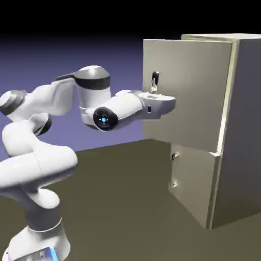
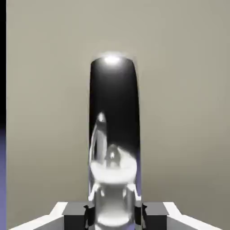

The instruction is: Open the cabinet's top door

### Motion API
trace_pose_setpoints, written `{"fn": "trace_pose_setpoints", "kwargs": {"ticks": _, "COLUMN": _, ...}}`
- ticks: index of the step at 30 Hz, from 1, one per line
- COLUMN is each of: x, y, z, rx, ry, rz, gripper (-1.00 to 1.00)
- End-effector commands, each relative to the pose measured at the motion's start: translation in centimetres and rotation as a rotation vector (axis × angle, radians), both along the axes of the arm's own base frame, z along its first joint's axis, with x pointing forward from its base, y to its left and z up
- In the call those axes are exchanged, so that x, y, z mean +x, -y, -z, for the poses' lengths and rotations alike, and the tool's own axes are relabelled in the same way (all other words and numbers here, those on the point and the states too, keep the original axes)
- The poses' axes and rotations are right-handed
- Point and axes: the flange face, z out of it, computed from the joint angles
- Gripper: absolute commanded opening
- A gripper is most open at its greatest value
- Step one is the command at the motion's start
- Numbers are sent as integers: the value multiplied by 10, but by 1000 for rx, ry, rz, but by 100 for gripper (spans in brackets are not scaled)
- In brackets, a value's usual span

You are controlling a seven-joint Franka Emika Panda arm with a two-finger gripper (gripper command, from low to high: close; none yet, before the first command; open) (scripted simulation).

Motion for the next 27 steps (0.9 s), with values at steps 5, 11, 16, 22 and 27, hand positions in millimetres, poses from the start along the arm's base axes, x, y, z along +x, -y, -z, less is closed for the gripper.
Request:
{"fn": "trace_pose_setpoints", "kwargs": {"ticks": 5, "x": -8, "y": 27, "z": 0, "rx": 0, "ry": 0, "rz": -105, "gripper": -100}}
{"fn": "trace_pose_setpoints", "kwargs": {"ticks": 11, "x": -13, "y": 65, "z": 0, "rx": 0, "ry": 0, "rz": -248, "gripper": -100}}
{"fn": "trace_pose_setpoints", "kwargs": {"ticks": 16, "x": -13, "y": 100, "z": 0, "rx": 0, "ry": 0, "rz": -378, "gripper": -100}}
{"fn": "trace_pose_setpoints", "kwargs": {"ticks": 22, "x": -16, "y": 103, "z": -8, "rx": -19, "ry": 21, "rz": -402, "gripper": -100}}
{"fn": "trace_pose_setpoints", "kwargs": {"ticks": 27, "x": -17, "y": 99, "z": -7, "rx": -15, "ry": 19, "rz": -382, "gripper": -100}}
